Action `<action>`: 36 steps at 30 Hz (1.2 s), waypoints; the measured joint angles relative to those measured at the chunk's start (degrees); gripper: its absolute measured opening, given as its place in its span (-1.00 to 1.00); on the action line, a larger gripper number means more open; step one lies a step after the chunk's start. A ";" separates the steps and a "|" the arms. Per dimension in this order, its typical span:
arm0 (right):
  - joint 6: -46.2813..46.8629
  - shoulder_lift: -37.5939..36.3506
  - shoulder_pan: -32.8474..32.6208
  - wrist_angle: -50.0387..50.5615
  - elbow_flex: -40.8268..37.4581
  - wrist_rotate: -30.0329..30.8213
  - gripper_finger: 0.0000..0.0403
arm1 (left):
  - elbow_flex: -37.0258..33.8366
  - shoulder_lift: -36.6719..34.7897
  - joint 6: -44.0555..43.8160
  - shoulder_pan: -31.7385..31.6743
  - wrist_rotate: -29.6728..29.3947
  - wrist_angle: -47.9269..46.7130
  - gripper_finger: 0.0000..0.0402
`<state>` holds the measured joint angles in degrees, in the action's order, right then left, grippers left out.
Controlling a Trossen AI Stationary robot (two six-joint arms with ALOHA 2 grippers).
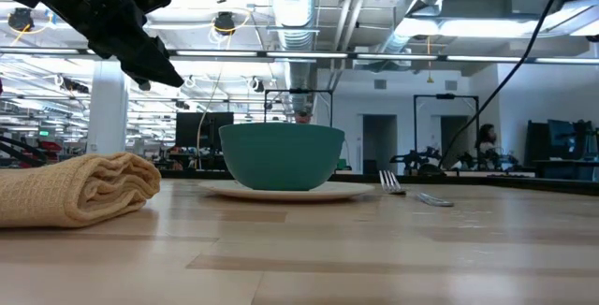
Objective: Set table place
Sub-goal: Put the spoon into the bowl
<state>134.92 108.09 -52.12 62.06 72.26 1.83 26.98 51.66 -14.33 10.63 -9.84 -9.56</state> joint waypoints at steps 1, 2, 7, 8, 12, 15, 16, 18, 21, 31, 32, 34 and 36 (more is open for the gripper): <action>0.04 0.00 0.00 -1.14 -0.62 0.05 -0.12 | 0.00 0.00 -0.20 0.00 0.00 0.00 -0.16; 0.08 0.00 0.00 -2.05 -1.22 0.12 -0.12 | 0.00 0.00 -0.29 0.00 0.00 0.00 -0.16; 0.07 0.00 0.05 -7.61 -4.28 0.15 -0.12 | 0.00 0.00 -0.33 0.00 -0.01 0.00 -0.16; 0.08 0.00 0.09 -8.83 -4.89 0.15 -0.12 | 0.00 0.00 -0.33 0.00 -0.01 0.00 -0.16; 0.06 -0.11 0.11 -11.75 -7.00 0.17 -0.12 | 0.00 0.00 -0.33 0.00 -0.01 -0.02 -0.16; 0.06 -0.15 0.33 -11.55 -7.14 0.32 -0.12 | 0.00 0.00 -0.31 0.00 -0.01 -0.04 -0.16; 0.06 -0.15 0.47 -11.52 -7.14 0.70 -0.13 | 0.00 0.00 -0.08 0.00 0.01 -0.04 -0.16; -0.02 -0.15 0.34 -11.54 -7.16 2.33 -0.13 | 0.00 0.00 0.13 0.00 -0.01 -0.04 -0.16; -0.22 -0.13 0.26 -11.75 -7.18 3.34 -0.12 | 0.00 0.00 0.20 0.00 -0.03 -0.04 -0.16; -0.46 -0.09 0.37 -11.49 -7.21 3.15 -0.13 | 0.00 0.00 0.31 0.00 -1.02 -0.04 -0.16; -0.46 -0.09 0.39 -11.41 -7.21 2.88 -0.13 | 0.00 0.00 0.31 0.00 -1.02 -0.04 -0.16; -0.46 -0.09 0.45 -11.35 -7.21 2.21 -0.14 | 0.00 0.00 0.31 0.00 -1.04 -0.04 -0.16; -0.46 -0.08 0.48 -11.29 -7.19 1.75 -0.17 | 0.00 0.00 0.31 0.00 -1.06 -0.04 -0.16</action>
<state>134.45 108.02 -51.64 50.77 65.07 3.58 26.98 51.66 -14.02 10.63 -10.90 -9.61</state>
